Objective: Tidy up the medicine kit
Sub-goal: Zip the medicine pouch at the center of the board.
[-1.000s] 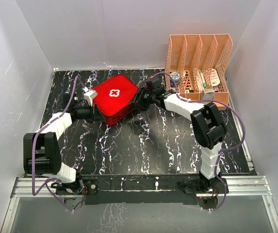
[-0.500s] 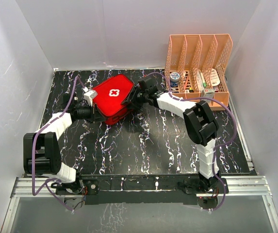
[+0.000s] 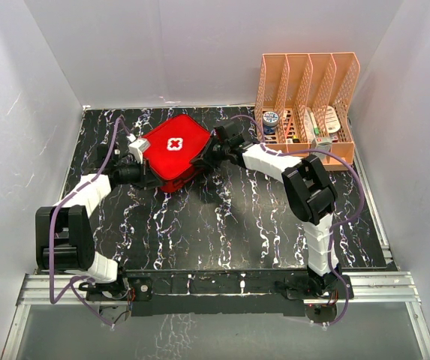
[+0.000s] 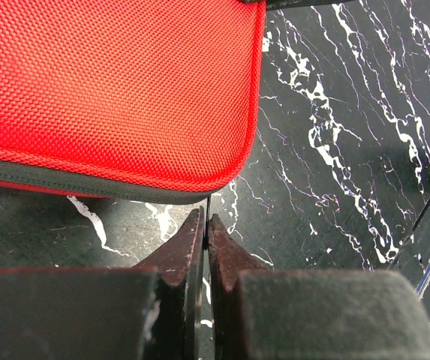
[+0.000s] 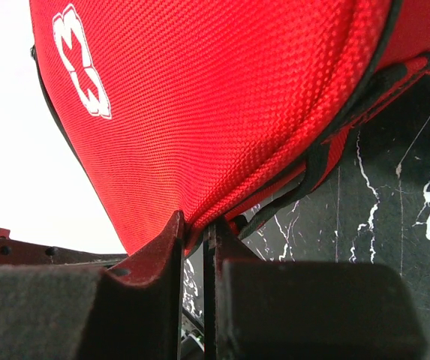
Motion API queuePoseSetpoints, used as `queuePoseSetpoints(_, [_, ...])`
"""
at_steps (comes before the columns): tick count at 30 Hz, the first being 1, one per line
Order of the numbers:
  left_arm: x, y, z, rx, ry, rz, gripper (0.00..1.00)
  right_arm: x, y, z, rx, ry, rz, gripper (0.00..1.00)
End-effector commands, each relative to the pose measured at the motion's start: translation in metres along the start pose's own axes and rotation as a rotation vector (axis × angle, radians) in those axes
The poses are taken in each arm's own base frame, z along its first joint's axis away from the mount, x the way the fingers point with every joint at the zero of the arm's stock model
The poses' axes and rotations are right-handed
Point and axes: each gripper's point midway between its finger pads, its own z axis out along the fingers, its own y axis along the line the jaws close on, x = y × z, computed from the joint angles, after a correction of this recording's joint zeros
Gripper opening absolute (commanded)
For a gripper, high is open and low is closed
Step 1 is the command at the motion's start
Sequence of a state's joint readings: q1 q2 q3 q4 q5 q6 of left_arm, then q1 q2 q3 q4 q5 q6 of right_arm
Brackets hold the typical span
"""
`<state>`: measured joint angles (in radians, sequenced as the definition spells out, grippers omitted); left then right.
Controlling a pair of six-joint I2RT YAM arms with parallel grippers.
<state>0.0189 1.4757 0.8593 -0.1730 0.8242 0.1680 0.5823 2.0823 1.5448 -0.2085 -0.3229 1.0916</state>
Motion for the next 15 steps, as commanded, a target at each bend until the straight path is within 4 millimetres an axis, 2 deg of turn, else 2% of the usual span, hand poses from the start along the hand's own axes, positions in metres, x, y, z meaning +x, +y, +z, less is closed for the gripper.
queuePoseSetpoints(1, [-0.021, 0.019, -0.021, -0.092, -0.06, 0.038, 0.0, -0.009, 0.012, -0.018, -0.033, -0.046, -0.052, 0.0])
queuePoseSetpoints(8, [-0.033, 0.057, -0.041, -0.168, -0.098, 0.012, 0.0, -0.019, 0.004, -0.027, -0.021, -0.067, -0.055, 0.0])
queuePoseSetpoints(15, [-0.04, 0.068, -0.045, -0.173, -0.103, 0.013, 0.0, -0.026, 0.0, -0.032, -0.013, -0.081, -0.057, 0.0])
